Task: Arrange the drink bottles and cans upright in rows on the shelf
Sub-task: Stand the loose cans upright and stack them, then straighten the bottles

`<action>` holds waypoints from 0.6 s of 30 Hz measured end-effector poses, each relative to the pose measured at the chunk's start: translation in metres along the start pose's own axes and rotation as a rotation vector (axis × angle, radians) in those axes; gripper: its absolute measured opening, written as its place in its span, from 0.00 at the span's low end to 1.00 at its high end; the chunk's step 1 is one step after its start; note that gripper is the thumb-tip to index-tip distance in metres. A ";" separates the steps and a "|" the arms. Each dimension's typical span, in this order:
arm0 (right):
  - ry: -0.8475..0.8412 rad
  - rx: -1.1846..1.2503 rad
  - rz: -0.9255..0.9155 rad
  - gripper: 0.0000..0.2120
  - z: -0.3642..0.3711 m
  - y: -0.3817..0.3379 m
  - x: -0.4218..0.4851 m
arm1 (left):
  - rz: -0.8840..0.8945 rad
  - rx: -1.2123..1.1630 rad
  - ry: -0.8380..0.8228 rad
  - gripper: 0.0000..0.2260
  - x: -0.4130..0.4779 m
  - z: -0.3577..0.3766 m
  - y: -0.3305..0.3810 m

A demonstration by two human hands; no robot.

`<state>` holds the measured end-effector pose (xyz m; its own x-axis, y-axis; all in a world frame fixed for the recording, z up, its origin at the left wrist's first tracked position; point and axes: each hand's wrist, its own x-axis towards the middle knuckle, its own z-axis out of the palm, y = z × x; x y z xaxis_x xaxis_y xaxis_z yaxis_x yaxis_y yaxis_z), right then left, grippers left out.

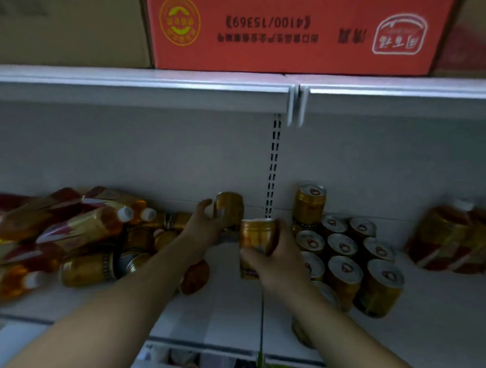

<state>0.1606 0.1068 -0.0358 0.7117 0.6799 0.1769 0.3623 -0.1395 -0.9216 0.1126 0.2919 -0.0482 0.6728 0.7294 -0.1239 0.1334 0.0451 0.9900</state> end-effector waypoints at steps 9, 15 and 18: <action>0.018 0.162 -0.173 0.35 -0.060 -0.018 -0.020 | 0.317 -0.119 -0.078 0.41 -0.106 0.016 0.042; 0.228 0.138 -0.116 0.35 -0.102 -0.007 -0.072 | 0.355 -0.089 -0.210 0.33 -0.147 0.059 0.049; 0.365 0.150 -0.067 0.31 -0.130 0.003 -0.103 | 0.321 -0.052 -0.275 0.28 -0.164 0.089 0.046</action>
<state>0.1667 -0.0579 -0.0121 0.8661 0.3796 0.3251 0.3431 0.0214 -0.9391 0.0730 0.1138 0.0114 0.8440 0.5033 0.1852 -0.1468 -0.1154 0.9824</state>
